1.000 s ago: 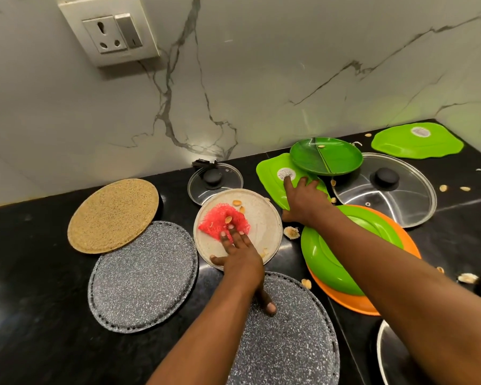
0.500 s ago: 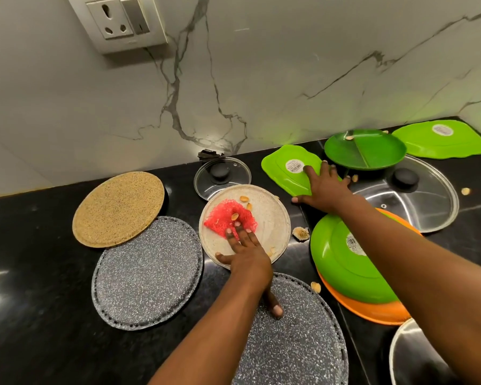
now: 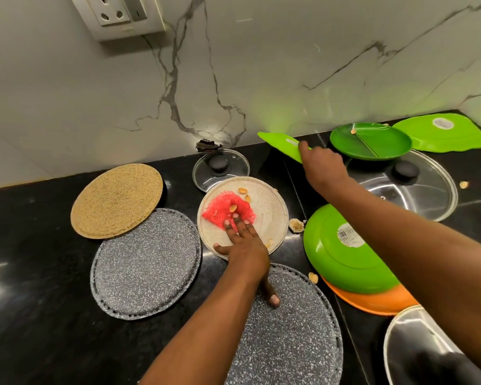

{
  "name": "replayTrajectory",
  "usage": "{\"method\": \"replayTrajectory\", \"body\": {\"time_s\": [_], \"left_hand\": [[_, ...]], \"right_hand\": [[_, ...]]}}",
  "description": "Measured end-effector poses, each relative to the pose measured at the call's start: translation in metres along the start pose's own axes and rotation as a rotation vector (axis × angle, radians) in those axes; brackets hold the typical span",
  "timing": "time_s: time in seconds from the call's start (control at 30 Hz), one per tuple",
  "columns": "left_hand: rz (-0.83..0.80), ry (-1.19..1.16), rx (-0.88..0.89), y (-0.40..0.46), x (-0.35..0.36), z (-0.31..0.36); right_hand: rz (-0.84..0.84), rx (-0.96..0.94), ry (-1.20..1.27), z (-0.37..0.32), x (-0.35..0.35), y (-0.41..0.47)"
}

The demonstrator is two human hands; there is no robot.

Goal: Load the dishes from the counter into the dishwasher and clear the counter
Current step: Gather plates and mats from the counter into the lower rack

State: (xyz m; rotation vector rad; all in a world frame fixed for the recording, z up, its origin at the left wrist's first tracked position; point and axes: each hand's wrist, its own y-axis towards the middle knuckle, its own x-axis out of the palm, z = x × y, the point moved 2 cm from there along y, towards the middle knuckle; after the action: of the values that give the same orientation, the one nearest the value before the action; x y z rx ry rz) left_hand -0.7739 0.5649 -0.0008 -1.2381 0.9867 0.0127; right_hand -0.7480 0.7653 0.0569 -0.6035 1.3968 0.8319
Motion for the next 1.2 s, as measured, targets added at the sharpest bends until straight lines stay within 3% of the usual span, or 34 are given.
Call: {"method": "replayTrajectory", "body": {"time_s": [0.17, 0.47, 0.67, 0.87, 1.07, 1.2], "left_hand": [[0.029, -0.001, 0.009, 0.000, 0.000, -0.001], [0.144, 0.080, 0.042, -0.011, 0.003, -0.003], [0.515, 0.248, 0.193, -0.053, 0.019, -0.003], [0.805, 0.342, 0.313, -0.083, 0.046, -0.012], [1.112, 0.363, 0.699, -0.107, 0.079, -0.034], [1.153, 0.337, 0.786, -0.126, 0.104, -0.057]], "right_hand": [[0.136, 0.182, 0.292, 0.005, -0.021, -0.021], [0.505, 0.089, 0.509, -0.015, -0.031, -0.103], [0.590, 0.133, 0.732, -0.027, -0.048, -0.170], [0.663, 0.263, 0.755, -0.037, -0.060, -0.241], [0.740, 0.386, 0.642, -0.057, -0.080, -0.328], [0.772, 0.495, 0.540, -0.081, -0.087, -0.388]]}}
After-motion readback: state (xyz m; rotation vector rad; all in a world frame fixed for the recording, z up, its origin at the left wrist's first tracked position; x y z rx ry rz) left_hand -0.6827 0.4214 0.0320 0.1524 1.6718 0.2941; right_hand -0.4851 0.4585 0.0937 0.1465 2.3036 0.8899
